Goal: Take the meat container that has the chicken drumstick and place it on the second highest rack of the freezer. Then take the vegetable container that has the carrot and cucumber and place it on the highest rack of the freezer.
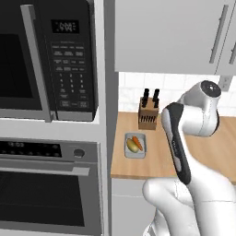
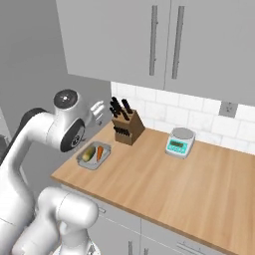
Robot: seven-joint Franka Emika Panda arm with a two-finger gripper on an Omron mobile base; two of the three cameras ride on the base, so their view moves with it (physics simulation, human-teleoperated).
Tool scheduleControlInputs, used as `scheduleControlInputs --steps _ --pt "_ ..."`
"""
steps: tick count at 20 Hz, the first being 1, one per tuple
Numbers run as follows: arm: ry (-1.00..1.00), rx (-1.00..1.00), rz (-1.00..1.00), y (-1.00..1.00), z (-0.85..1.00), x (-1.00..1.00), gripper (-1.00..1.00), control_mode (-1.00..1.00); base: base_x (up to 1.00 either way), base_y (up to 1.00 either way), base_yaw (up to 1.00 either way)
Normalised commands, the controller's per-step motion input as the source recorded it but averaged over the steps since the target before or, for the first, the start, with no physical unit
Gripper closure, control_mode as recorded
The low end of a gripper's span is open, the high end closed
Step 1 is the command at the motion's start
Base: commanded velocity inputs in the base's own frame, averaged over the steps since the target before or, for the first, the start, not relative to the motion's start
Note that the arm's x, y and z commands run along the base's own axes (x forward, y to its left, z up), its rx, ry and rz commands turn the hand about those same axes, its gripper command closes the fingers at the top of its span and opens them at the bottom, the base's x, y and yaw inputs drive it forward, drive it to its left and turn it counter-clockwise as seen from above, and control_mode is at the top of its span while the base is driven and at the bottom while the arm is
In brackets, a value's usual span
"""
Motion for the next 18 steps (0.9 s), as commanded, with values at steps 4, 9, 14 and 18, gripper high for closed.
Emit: scheduleControlInputs --steps 4,9,14,18 --pt "0.21 0.09 0.58 -0.28 -0.67 0.3 -1.0 -1.0 0.0 0.0 0.0" --pt "0.16 0.0 0.8 -0.06 -0.99 0.08 -1.0 -1.0 0.0 0.0 0.0" --pt "0.1 -0.16 0.5 0.45 -0.73 0.39 -1.0 -1.0 0.0 0.0 0.0" --pt "0.03 -0.2 0.39 0.23 -0.53 0.41 -1.0 -1.0 0.0 0.0 0.0"
